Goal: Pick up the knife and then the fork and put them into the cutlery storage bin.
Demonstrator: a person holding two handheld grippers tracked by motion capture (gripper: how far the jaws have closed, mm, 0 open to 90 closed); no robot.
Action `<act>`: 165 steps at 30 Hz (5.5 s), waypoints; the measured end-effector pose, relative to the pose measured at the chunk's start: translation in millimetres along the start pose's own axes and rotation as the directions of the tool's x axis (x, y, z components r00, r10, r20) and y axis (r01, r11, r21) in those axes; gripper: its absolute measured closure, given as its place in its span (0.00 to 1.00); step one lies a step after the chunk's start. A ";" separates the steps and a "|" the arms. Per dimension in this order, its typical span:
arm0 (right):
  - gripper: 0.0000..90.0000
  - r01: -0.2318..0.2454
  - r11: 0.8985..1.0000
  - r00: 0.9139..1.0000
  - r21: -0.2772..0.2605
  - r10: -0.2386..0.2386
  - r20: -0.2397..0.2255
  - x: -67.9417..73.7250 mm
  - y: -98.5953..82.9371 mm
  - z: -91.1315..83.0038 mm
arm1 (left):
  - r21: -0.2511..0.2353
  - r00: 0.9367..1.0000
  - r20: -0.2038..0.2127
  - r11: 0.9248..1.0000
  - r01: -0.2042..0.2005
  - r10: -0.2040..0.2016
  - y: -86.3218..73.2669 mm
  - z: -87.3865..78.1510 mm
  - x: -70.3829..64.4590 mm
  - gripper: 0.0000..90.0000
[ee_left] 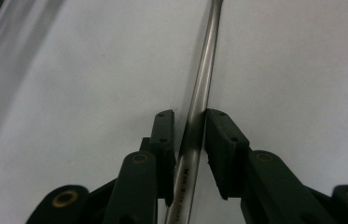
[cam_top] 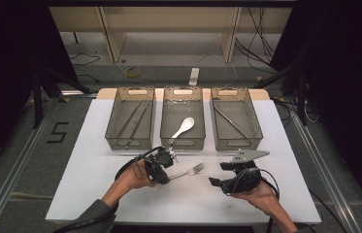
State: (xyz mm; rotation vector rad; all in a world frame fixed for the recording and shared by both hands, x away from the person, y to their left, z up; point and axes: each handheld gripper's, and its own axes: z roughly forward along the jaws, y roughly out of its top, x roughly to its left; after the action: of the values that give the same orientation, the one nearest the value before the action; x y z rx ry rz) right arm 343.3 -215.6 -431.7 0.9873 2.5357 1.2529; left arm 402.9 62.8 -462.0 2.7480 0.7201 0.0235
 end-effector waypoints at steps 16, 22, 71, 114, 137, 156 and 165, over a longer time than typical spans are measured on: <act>0.33 -0.004 1.000 1.000 0.002 0.004 0.003 -0.2 0.6 -0.2 | -0.021 0.997 -0.020 0.997 -0.078 0.077 -2.9 -0.1 -4.6 0.90; 0.33 -0.003 1.000 1.000 -0.001 0.003 -0.003 -0.1 1.1 0.0 | -0.043 0.998 -0.010 0.997 -0.057 0.056 -5.8 -1.3 -3.5 0.90; 0.62 0.556 0.820 0.831 0.138 -0.555 -0.050 81.8 11.8 61.0 | -0.034 0.964 0.224 0.990 -0.139 0.143 4.0 -46.1 -49.0 0.90; 0.98 0.617 0.752 0.780 0.233 -0.623 -0.057 70.2 6.4 54.8 | -0.272 0.991 0.128 0.962 0.012 0.024 -10.6 -74.1 -25.6 0.34; 0.98 0.378 0.903 0.909 0.202 -0.404 0.104 16.5 17.1 33.7 | -0.641 0.982 0.033 0.750 0.163 -0.186 -75.1 -75.2 -9.5 0.17; 0.98 0.246 0.960 0.953 0.132 -0.264 0.147 -12.4 41.9 15.6 | -0.710 0.969 -0.033 0.689 0.150 -0.245 -94.1 -78.7 -5.0 0.17; 0.98 0.219 0.971 0.954 0.092 -0.233 0.186 -31.2 60.5 5.7 | -0.719 0.965 -0.048 0.680 0.145 -0.257 -98.9 -79.9 -7.2 0.17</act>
State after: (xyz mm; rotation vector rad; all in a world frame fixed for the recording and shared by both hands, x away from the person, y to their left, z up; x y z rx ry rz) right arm 399.6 -204.7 -394.5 0.7631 2.4692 0.9593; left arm 342.2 163.9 -414.0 1.9166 0.8314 0.3810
